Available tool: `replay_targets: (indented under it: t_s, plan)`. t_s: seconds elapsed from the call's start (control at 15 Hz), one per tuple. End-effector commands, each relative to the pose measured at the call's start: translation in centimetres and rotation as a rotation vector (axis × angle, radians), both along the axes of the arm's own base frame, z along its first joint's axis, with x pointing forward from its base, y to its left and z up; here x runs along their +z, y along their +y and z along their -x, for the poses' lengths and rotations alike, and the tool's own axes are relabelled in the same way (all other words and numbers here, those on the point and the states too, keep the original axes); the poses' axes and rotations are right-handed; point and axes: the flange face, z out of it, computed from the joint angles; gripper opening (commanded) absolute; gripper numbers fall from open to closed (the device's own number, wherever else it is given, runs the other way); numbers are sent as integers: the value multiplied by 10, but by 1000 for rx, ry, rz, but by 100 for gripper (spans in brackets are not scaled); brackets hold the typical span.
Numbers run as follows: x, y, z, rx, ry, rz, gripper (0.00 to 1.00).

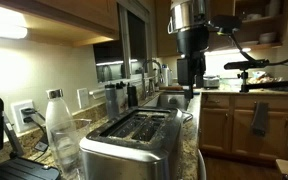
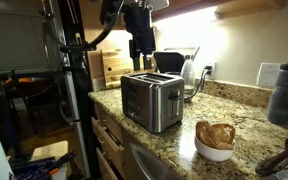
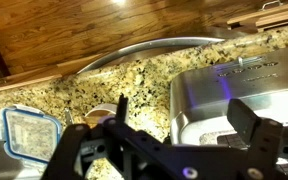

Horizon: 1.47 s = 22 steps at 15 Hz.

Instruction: Put the bread in the bowl in different slots of the toaster

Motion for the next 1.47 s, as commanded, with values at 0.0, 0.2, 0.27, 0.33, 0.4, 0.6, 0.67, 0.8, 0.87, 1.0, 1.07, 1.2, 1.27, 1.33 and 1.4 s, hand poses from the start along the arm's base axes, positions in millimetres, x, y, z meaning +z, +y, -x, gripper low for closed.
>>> replay_targets:
  t_s: [0.0, 0.2, 0.27, 0.33, 0.4, 0.6, 0.67, 0.8, 0.87, 1.0, 1.07, 1.2, 1.27, 1.33, 1.4]
  plan:
    - [1, 0, 0, 0, 1, 0, 100]
    - [1, 0, 0, 0, 1, 0, 100]
    - [1, 0, 0, 0, 1, 0, 100]
    - [1, 0, 0, 0, 1, 0, 100]
    - [1, 0, 0, 0, 1, 0, 100]
    - [1, 0, 0, 0, 1, 0, 100]
    - [1, 0, 0, 0, 1, 0, 100]
    - [1, 0, 0, 0, 1, 0, 100]
    - [1, 0, 0, 0, 1, 0, 100]
    - [1, 0, 0, 0, 1, 0, 100]
    - [1, 0, 0, 0, 1, 0, 100]
    - [-1, -2, -2, -45, 1, 28, 100]
    - [-2, -3, -4, -74, -3, 47, 100]
    - [-2, -5, -5, -123, -18, 68, 100]
    - [-3, -6, -5, -156, -26, 81, 100]
